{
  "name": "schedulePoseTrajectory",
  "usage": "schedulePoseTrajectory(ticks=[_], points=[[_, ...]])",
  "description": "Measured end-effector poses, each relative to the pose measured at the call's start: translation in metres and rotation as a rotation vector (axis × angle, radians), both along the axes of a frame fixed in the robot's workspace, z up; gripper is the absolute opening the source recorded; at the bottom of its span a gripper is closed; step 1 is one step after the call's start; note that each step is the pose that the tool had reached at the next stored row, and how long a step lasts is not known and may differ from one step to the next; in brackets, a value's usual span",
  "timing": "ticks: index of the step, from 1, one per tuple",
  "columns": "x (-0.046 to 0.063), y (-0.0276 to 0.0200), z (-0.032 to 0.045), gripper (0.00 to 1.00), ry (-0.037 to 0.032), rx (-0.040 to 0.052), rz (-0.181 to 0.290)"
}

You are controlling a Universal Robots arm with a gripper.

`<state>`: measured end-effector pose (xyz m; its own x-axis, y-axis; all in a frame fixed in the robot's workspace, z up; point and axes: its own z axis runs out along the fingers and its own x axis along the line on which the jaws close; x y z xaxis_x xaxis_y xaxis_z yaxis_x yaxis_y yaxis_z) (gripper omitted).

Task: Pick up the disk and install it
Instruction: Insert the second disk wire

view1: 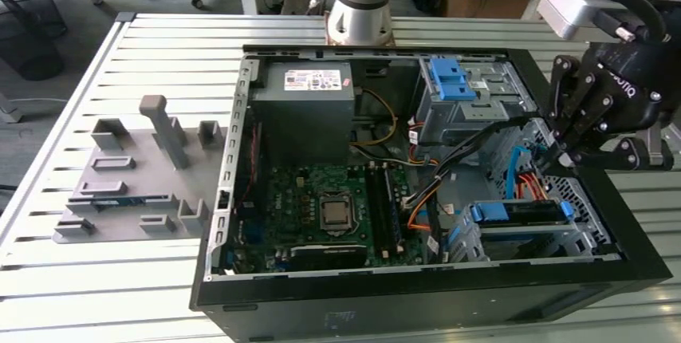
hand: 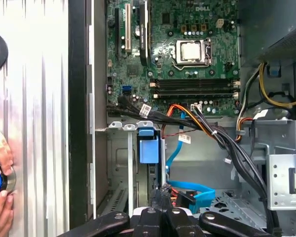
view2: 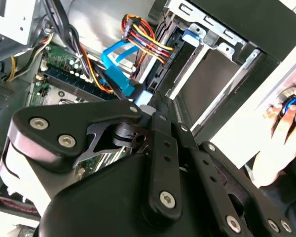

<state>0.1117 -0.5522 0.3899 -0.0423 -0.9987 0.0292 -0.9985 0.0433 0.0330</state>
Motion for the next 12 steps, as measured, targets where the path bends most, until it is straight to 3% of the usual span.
schedulePoseTrajectory(ticks=[7, 12], points=[[-0.0002, 0.0057, 0.0098, 0.11, 0.0, -0.0001, 0.0], [-0.0018, 0.0083, 0.0108, 0.11, 0.0, 0.0, 0.0]])
